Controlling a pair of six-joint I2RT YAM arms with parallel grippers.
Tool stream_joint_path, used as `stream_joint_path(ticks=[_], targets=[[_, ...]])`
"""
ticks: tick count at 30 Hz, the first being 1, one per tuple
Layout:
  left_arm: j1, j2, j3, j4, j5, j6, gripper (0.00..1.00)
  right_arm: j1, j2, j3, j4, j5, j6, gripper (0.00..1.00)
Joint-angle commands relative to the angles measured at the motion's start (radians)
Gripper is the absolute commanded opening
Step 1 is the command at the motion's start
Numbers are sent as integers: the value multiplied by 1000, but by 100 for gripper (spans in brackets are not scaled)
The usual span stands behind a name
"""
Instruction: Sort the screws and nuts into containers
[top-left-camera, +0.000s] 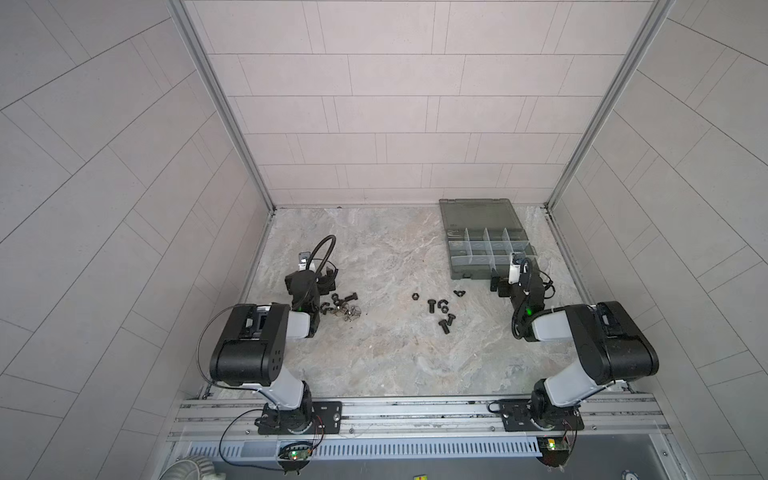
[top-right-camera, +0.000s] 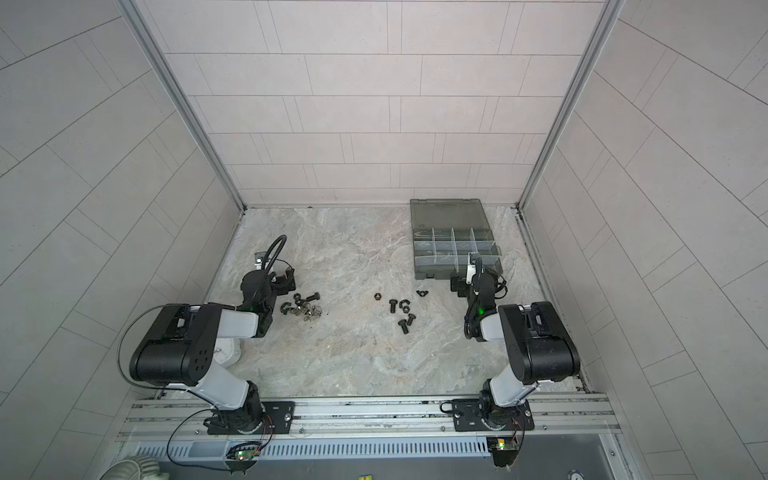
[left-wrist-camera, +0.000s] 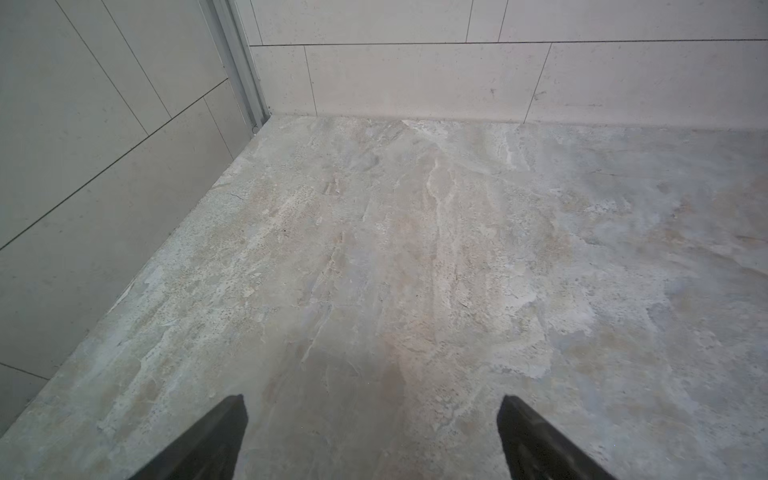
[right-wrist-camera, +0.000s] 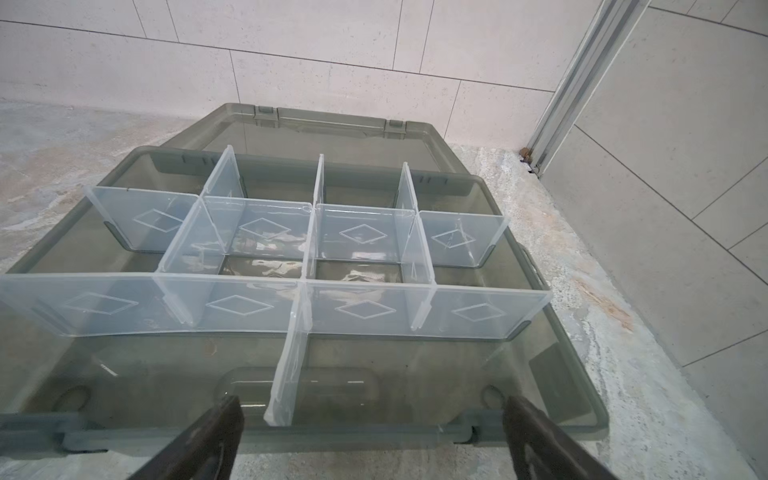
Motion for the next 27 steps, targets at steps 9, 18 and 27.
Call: stream_joint_path(ticks=[9, 18, 27], targets=[[3, 8, 11, 12, 2, 4, 100, 0, 10, 15, -8, -1, -15, 99], [4, 4, 8, 14, 12, -2, 100, -1, 8, 14, -5, -1, -14, 99], [10, 4, -5, 40, 26, 0, 100, 0, 10, 12, -4, -3, -13, 99]])
